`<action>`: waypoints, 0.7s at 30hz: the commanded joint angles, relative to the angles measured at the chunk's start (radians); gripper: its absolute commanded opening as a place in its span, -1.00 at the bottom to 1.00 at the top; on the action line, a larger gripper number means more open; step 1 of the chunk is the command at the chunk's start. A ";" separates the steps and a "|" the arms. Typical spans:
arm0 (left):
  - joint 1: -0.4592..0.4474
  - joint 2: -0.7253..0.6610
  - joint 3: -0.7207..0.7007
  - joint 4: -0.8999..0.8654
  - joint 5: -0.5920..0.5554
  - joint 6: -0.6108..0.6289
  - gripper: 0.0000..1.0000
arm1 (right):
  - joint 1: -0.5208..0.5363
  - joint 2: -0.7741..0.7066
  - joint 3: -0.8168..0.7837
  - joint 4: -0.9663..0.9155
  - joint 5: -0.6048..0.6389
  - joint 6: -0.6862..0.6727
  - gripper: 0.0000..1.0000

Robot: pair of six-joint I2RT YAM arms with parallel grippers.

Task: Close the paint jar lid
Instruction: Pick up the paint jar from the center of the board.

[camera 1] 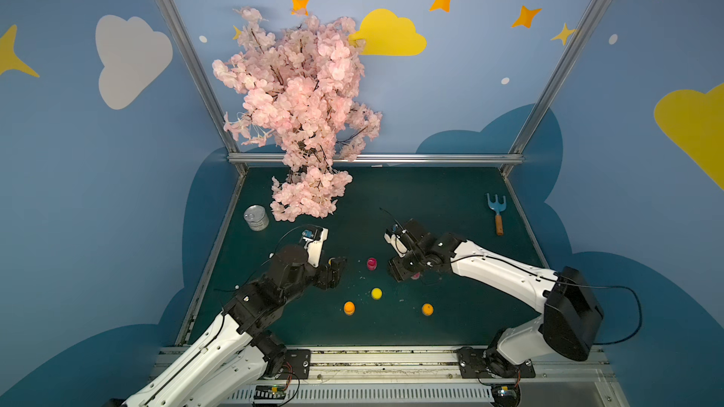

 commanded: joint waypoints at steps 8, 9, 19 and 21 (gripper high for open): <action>-0.003 -0.121 0.061 -0.022 0.066 0.038 0.51 | 0.078 0.209 0.186 0.051 0.117 -0.008 0.21; -0.003 -0.133 0.055 -0.018 0.068 0.039 0.51 | 0.086 0.229 0.204 0.039 0.141 -0.008 0.22; -0.003 -0.181 0.024 0.024 0.150 0.062 0.53 | 0.111 0.331 0.258 0.003 0.255 0.005 0.06; -0.003 -0.169 0.023 0.030 0.166 0.065 0.53 | 0.112 0.341 0.259 0.011 0.255 0.004 0.06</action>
